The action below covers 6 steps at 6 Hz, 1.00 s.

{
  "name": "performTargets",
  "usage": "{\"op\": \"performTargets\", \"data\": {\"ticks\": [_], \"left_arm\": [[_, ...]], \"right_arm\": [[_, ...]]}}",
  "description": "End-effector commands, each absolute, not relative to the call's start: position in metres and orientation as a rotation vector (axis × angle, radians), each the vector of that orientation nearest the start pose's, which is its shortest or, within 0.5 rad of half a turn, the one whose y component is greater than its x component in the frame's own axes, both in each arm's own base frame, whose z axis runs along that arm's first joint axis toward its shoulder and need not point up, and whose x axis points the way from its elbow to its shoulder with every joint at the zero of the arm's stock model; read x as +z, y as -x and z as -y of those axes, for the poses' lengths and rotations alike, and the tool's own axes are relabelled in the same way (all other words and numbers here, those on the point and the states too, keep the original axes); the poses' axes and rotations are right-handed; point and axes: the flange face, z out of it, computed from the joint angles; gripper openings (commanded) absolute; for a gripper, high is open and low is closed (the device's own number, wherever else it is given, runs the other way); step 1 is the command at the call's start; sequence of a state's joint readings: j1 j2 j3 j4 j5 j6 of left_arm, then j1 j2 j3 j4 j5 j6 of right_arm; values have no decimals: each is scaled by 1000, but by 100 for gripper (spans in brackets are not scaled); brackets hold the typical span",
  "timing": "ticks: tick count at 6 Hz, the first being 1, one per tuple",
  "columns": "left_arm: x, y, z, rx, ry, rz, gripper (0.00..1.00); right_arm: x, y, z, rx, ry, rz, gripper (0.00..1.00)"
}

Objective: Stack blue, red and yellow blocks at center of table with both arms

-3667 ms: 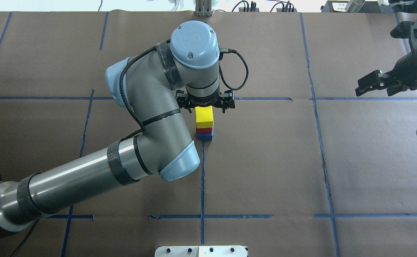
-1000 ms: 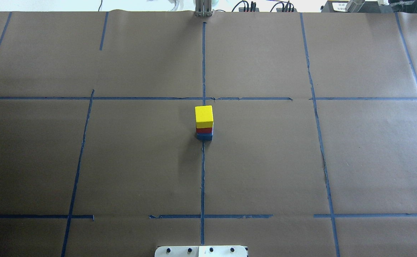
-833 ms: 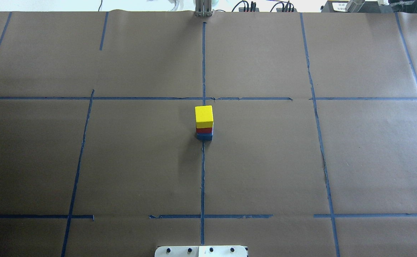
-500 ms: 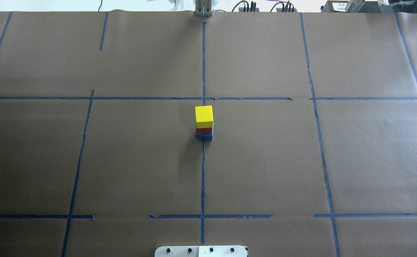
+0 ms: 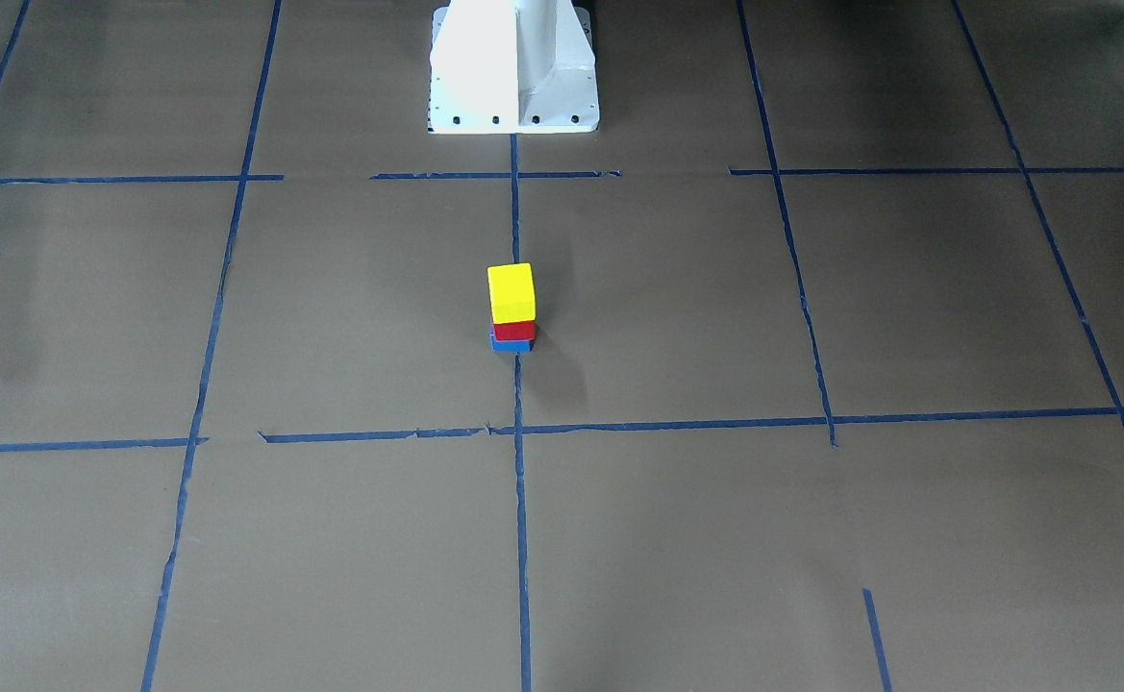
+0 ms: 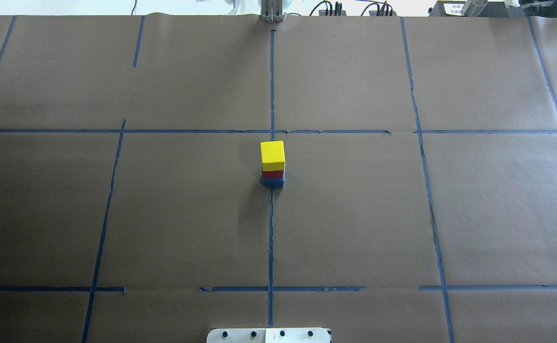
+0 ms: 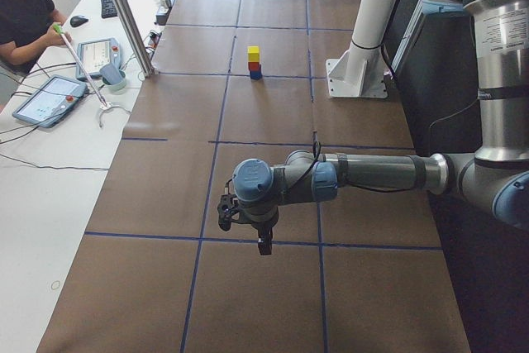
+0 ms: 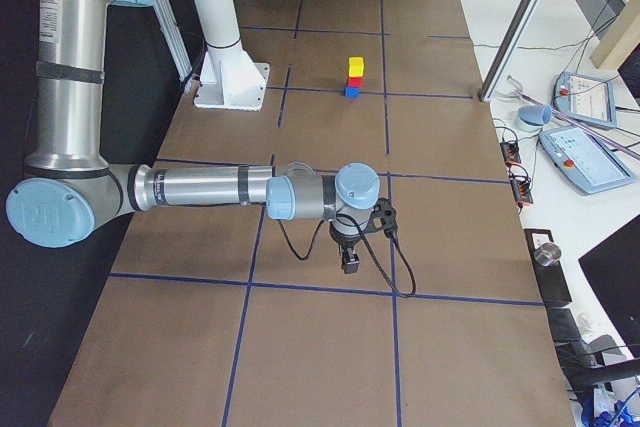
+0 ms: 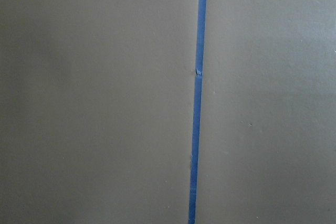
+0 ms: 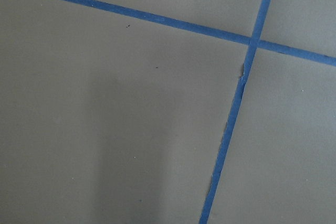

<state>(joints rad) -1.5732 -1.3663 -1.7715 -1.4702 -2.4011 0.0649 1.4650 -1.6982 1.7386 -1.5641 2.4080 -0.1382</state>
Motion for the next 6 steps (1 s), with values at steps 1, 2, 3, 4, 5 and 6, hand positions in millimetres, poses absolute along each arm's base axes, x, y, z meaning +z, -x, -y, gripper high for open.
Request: {"op": "performTargets", "data": {"ticks": [1, 2, 3, 4, 5, 6], "left_arm": [[662, 61, 393, 114, -15, -828, 100], [661, 61, 393, 122, -21, -828, 100], [661, 60, 395, 129, -27, -829, 100], [671, 60, 392, 114, 1, -832, 100], [687, 59, 388, 120, -10, -844, 100], [687, 60, 390, 141, -56, -830, 100]], "right_arm": [[634, -13, 438, -244, -53, 847, 100], [636, -13, 438, -245, -50, 847, 100], [636, -13, 438, -245, -50, 845, 100], [638, -13, 437, -235, -42, 847, 100], [639, -13, 437, -238, -41, 847, 100], [640, -13, 436, -239, -40, 847, 100]]}}
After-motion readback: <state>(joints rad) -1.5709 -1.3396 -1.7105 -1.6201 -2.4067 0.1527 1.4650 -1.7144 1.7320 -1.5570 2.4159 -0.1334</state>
